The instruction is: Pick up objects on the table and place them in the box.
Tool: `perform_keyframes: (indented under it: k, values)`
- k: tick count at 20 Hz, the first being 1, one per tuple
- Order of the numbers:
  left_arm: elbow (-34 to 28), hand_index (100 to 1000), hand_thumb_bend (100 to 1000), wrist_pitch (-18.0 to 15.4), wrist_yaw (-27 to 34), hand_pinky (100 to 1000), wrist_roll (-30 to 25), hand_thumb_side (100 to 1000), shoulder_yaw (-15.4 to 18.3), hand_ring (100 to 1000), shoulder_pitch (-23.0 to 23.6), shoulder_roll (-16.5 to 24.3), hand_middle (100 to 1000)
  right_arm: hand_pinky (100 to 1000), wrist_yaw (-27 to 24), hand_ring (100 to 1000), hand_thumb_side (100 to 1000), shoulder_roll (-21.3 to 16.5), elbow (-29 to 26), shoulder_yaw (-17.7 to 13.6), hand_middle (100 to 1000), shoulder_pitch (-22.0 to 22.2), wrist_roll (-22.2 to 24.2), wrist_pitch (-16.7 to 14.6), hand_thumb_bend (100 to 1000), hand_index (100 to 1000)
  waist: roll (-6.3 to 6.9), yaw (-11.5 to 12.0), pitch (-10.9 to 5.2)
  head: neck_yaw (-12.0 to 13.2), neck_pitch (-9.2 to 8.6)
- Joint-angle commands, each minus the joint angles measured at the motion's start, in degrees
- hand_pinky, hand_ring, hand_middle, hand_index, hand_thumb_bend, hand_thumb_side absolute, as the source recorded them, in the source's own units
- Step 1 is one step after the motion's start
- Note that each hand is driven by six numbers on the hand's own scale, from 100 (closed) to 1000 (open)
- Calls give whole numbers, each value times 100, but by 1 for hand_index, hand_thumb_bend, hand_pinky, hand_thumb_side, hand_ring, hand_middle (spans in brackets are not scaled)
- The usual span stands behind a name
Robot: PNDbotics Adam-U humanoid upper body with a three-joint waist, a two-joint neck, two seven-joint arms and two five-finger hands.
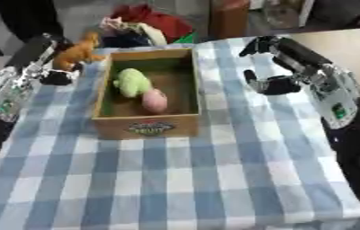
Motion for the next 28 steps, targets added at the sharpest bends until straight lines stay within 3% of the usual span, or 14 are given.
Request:
perform_keyframes:
  k: [1, 9, 12, 14, 15, 16, 17, 18, 20, 22, 26, 28]
  values:
    - [-315, 509, 100, -101, 95, 665, -236, 168, -186, 312, -234, -94, 212, 796, 11, 792, 215, -42, -34, -29, 752, -102, 27, -18, 100, 797, -27, -2, -108, 79, -11]
    - [-141, 545, 100, -386, -122, 676, -564, 173, -372, 359, -303, -487, 261, 796, 9, 792, 216, 3, -34, -23, 751, -111, 55, -30, 100, 798, -18, -56, -93, 97, -5]
    - [13, 686, 124, -481, -25, 714, -745, 180, -392, 532, -264, -556, 485, 798, 17, 794, 221, 4, -28, -12, 754, -107, 84, -37, 100, 799, -16, -65, -93, 74, -18]
    - [100, 758, 188, -557, 60, 750, -941, 206, -393, 652, -249, -577, 640, 799, 39, 795, 224, 5, -25, -7, 756, -102, 106, -61, 100, 800, -15, -73, -93, 71, -23]
    - [137, 771, 195, -586, 111, 761, -1043, 240, -383, 676, -243, -584, 671, 799, 46, 795, 224, 8, -22, -7, 756, -101, 115, -70, 100, 800, -15, -76, -93, 66, -25]
    - [162, 848, 247, -602, 169, 817, -1127, 416, -365, 760, -236, -587, 778, 798, 48, 794, 223, 9, -19, -11, 755, -99, 121, -74, 100, 801, -14, -78, -92, 61, -26]
    - [167, 862, 264, -603, 226, 832, -1178, 461, -347, 776, -230, -583, 796, 798, 46, 794, 223, 9, -18, -17, 755, -95, 122, -72, 100, 801, -14, -77, -93, 56, -26]
    - [158, 907, 281, -593, 280, 861, -1201, 633, -330, 812, -221, -575, 843, 797, 43, 794, 221, 6, -17, -23, 754, -93, 120, -67, 100, 801, -14, -75, -94, 53, -27]
    - [120, 946, 298, -556, 438, 888, -1192, 792, -285, 844, -188, -554, 880, 797, 38, 794, 220, -4, -19, -36, 754, -89, 108, -50, 100, 801, -15, -67, -97, 47, -28]
    - [27, 956, 252, -488, 661, 894, -1113, 863, -227, 850, -149, -520, 885, 797, 37, 794, 220, -16, -18, -45, 754, -78, 96, -37, 100, 801, -18, -50, -101, 32, -28]
    - [-461, 900, 149, -125, 1340, 864, -694, 836, -55, 795, 44, -394, 814, 797, 44, 794, 219, -38, -10, -59, 754, -47, 85, -25, 100, 801, -19, -2, -112, 1, -15]
    - [-932, 830, 100, 120, 1869, 826, -464, 730, 70, 711, 247, -237, 724, 797, 43, 794, 219, -62, -10, -75, 754, -25, 70, -15, 100, 802, -23, 50, -120, -42, 6]
